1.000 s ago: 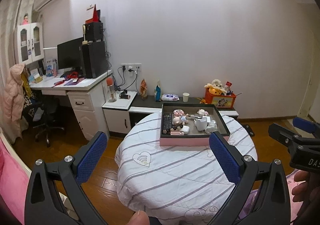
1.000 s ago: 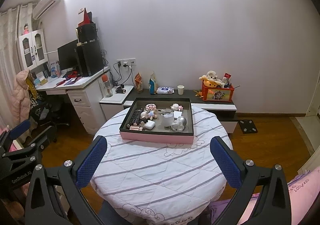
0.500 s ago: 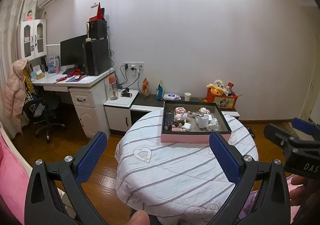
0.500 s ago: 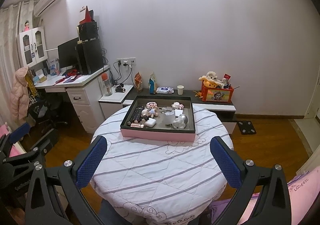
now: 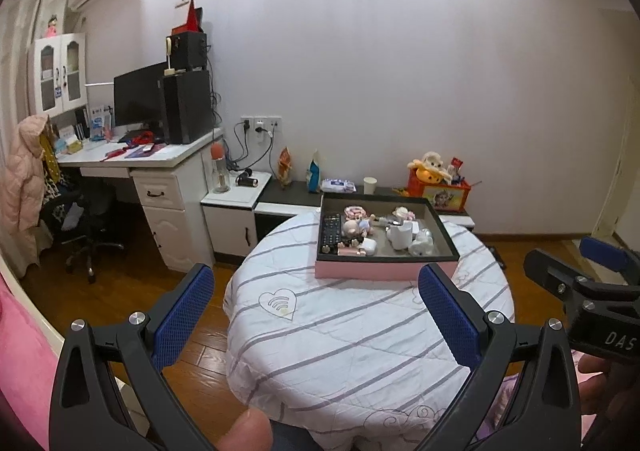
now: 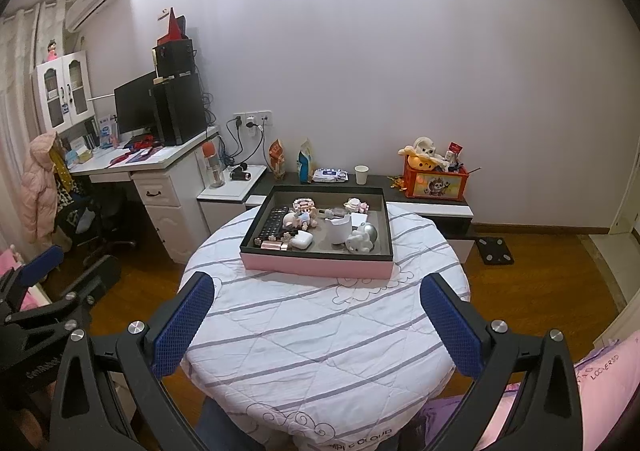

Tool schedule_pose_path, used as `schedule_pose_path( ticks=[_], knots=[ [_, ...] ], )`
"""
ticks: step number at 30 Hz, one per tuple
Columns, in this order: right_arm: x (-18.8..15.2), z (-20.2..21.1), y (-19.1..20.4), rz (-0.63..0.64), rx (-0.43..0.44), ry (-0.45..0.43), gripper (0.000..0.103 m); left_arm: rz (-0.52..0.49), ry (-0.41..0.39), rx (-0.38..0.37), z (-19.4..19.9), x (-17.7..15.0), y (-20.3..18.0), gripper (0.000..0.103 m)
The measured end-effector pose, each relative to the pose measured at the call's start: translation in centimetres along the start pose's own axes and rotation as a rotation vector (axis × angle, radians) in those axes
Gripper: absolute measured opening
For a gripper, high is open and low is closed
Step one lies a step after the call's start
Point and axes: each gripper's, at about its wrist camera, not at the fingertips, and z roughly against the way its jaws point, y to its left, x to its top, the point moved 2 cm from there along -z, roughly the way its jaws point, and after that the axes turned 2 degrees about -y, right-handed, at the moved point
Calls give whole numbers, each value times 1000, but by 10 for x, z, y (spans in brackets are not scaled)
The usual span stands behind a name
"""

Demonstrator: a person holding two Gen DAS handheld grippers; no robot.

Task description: Organize rigid objects

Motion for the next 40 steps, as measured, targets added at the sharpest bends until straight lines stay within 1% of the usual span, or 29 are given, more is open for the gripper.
schedule_pose_path(
  ticks=[7, 13, 16, 21, 27, 33, 37, 40],
  knots=[
    [-1, -3, -2, -8, -5, 2, 103, 8, 4, -16, 0, 0, -1, 103],
    [-1, -4, -3, -8, -3, 2, 103, 6, 1, 3, 0, 1, -2, 103],
    [-2, -3, -2, -10, -3, 3, 103, -16, -2, 25, -1, 2, -5, 103],
    [-2, -4, -2, -10, -4, 3, 103, -16, 7, 11, -3, 3, -6, 103],
    [-2, -4, -3, -12, -3, 3, 103, -21, 6, 21, -3, 3, -7, 103],
    [-2, -4, -3, -11, -5, 3, 103, -30, 15, -2, -4, 3, -5, 103],
    [-2, -5, -3, -13, -6, 6, 103, -19, 11, -35, -2, 3, -3, 103],
    [-3, -6, -3, -16, -6, 8, 103, -27, 9, -25, -3, 4, -2, 103]
  ],
)
